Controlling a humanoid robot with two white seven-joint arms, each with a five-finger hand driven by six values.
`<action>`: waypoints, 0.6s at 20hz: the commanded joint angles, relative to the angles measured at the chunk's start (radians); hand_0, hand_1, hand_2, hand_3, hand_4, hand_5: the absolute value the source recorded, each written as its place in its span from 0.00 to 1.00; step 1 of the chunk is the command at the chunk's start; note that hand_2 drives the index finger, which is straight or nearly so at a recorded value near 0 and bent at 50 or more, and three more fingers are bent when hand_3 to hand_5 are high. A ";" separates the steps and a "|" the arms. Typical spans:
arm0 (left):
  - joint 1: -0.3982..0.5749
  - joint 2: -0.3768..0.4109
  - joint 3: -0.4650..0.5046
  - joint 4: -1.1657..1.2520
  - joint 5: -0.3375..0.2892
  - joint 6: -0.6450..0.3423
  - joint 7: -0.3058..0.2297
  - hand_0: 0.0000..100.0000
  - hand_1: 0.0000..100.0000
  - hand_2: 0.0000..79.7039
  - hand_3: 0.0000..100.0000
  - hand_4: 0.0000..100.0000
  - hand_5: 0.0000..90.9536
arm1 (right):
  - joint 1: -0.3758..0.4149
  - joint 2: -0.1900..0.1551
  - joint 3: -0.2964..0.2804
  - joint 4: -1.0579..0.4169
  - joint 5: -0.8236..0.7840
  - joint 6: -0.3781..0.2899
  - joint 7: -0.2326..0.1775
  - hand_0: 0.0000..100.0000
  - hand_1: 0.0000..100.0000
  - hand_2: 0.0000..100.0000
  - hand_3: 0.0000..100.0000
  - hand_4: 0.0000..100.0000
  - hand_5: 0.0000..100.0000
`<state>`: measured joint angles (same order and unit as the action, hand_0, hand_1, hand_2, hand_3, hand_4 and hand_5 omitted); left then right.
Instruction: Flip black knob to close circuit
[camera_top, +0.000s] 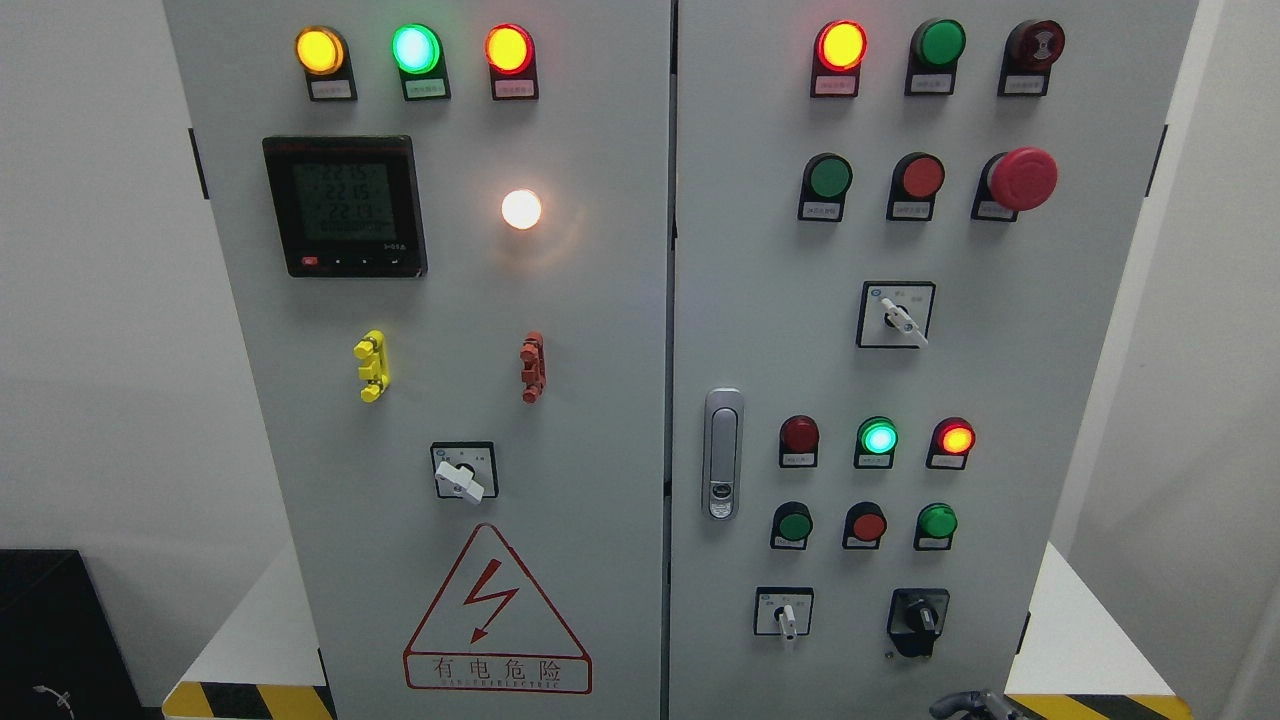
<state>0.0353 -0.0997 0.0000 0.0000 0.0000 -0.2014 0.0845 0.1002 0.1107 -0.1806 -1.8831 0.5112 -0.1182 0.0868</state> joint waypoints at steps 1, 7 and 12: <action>0.000 0.000 -0.020 0.023 -0.021 0.000 0.000 0.00 0.00 0.00 0.00 0.00 0.00 | 0.084 0.003 0.009 -0.057 -0.327 -0.047 0.054 0.00 0.19 0.17 0.37 0.32 0.19; 0.000 0.000 -0.020 0.021 -0.021 0.000 0.000 0.00 0.00 0.00 0.00 0.00 0.00 | 0.115 0.003 0.010 -0.018 -0.436 -0.103 0.231 0.00 0.14 0.00 0.04 0.00 0.00; 0.000 0.000 -0.020 0.021 -0.021 0.000 0.000 0.00 0.00 0.00 0.00 0.00 0.00 | 0.113 0.003 0.007 0.019 -0.477 -0.117 0.260 0.00 0.08 0.00 0.00 0.00 0.00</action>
<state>0.0353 -0.0997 0.0000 0.0000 0.0000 -0.2014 0.0844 0.1983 0.1125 -0.1744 -1.8930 0.1154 -0.2256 0.3188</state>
